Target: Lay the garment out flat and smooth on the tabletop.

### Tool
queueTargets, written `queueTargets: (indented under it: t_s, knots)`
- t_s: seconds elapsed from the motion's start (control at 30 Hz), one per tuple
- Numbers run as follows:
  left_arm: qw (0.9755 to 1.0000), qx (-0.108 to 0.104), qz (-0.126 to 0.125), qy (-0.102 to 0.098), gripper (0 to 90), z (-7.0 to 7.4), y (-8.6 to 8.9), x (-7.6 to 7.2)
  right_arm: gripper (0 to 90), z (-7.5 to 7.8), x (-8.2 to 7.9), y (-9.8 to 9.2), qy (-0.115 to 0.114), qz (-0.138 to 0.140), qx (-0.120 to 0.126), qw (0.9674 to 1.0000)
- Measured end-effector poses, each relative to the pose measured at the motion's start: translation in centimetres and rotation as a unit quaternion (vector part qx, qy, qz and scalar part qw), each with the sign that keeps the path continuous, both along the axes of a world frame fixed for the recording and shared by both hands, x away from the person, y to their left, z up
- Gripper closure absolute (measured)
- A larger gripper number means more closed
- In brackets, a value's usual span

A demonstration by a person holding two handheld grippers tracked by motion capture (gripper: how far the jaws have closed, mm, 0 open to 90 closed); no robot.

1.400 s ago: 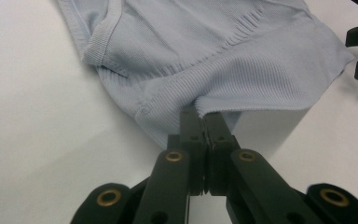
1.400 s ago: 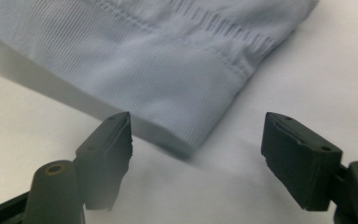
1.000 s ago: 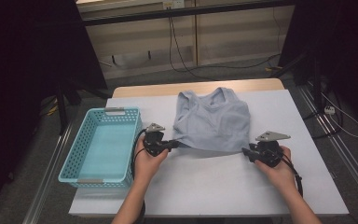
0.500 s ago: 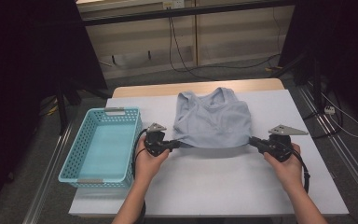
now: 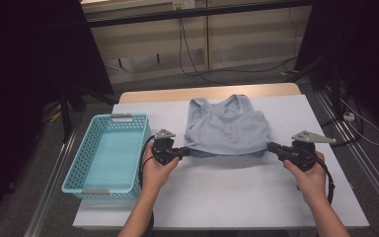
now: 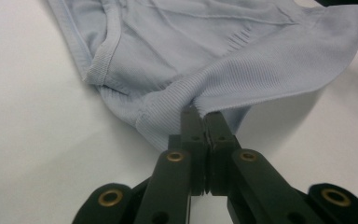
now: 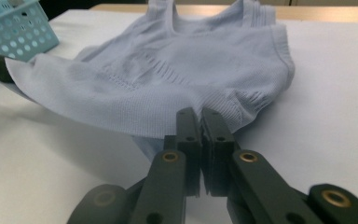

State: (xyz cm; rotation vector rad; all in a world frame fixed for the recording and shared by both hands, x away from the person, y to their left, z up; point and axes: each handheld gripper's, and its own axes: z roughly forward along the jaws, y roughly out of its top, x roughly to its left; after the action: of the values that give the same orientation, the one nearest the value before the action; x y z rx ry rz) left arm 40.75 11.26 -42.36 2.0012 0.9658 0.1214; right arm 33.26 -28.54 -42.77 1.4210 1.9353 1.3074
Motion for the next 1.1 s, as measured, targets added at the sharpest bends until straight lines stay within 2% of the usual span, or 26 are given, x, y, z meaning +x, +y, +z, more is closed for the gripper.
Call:
queueTargets:
  t_s: [0.27,0.4,0.6,0.73,1.1]
  knots:
    - [1.0,-0.003,0.008,0.002,88.9,-0.1,0.4,0.3,79.0,-1.0,0.5,0.7,0.013,0.003,-0.013,0.9998]
    - [0.9999,-0.005,0.013,0.004,88.9,-0.4,0.6,0.4,68.8,-1.3,0.5,1.1,0.022,0.008,-0.022,0.9995]
    - [0.9998,-0.004,0.017,0.012,88.9,-1.0,0.9,0.5,50.7,-1.9,0.1,1.9,0.029,0.019,-0.055,0.9979]
    - [0.9998,-0.005,0.018,0.006,88.8,-0.8,1.0,0.5,42.2,-2.0,-0.2,2.1,0.03,0.017,-0.067,0.9972]
    - [0.9998,-0.008,0.02,0.007,88.8,-0.7,0.8,0.6,33.0,-2.0,-0.5,1.8,0.038,0.017,-0.067,0.9969]
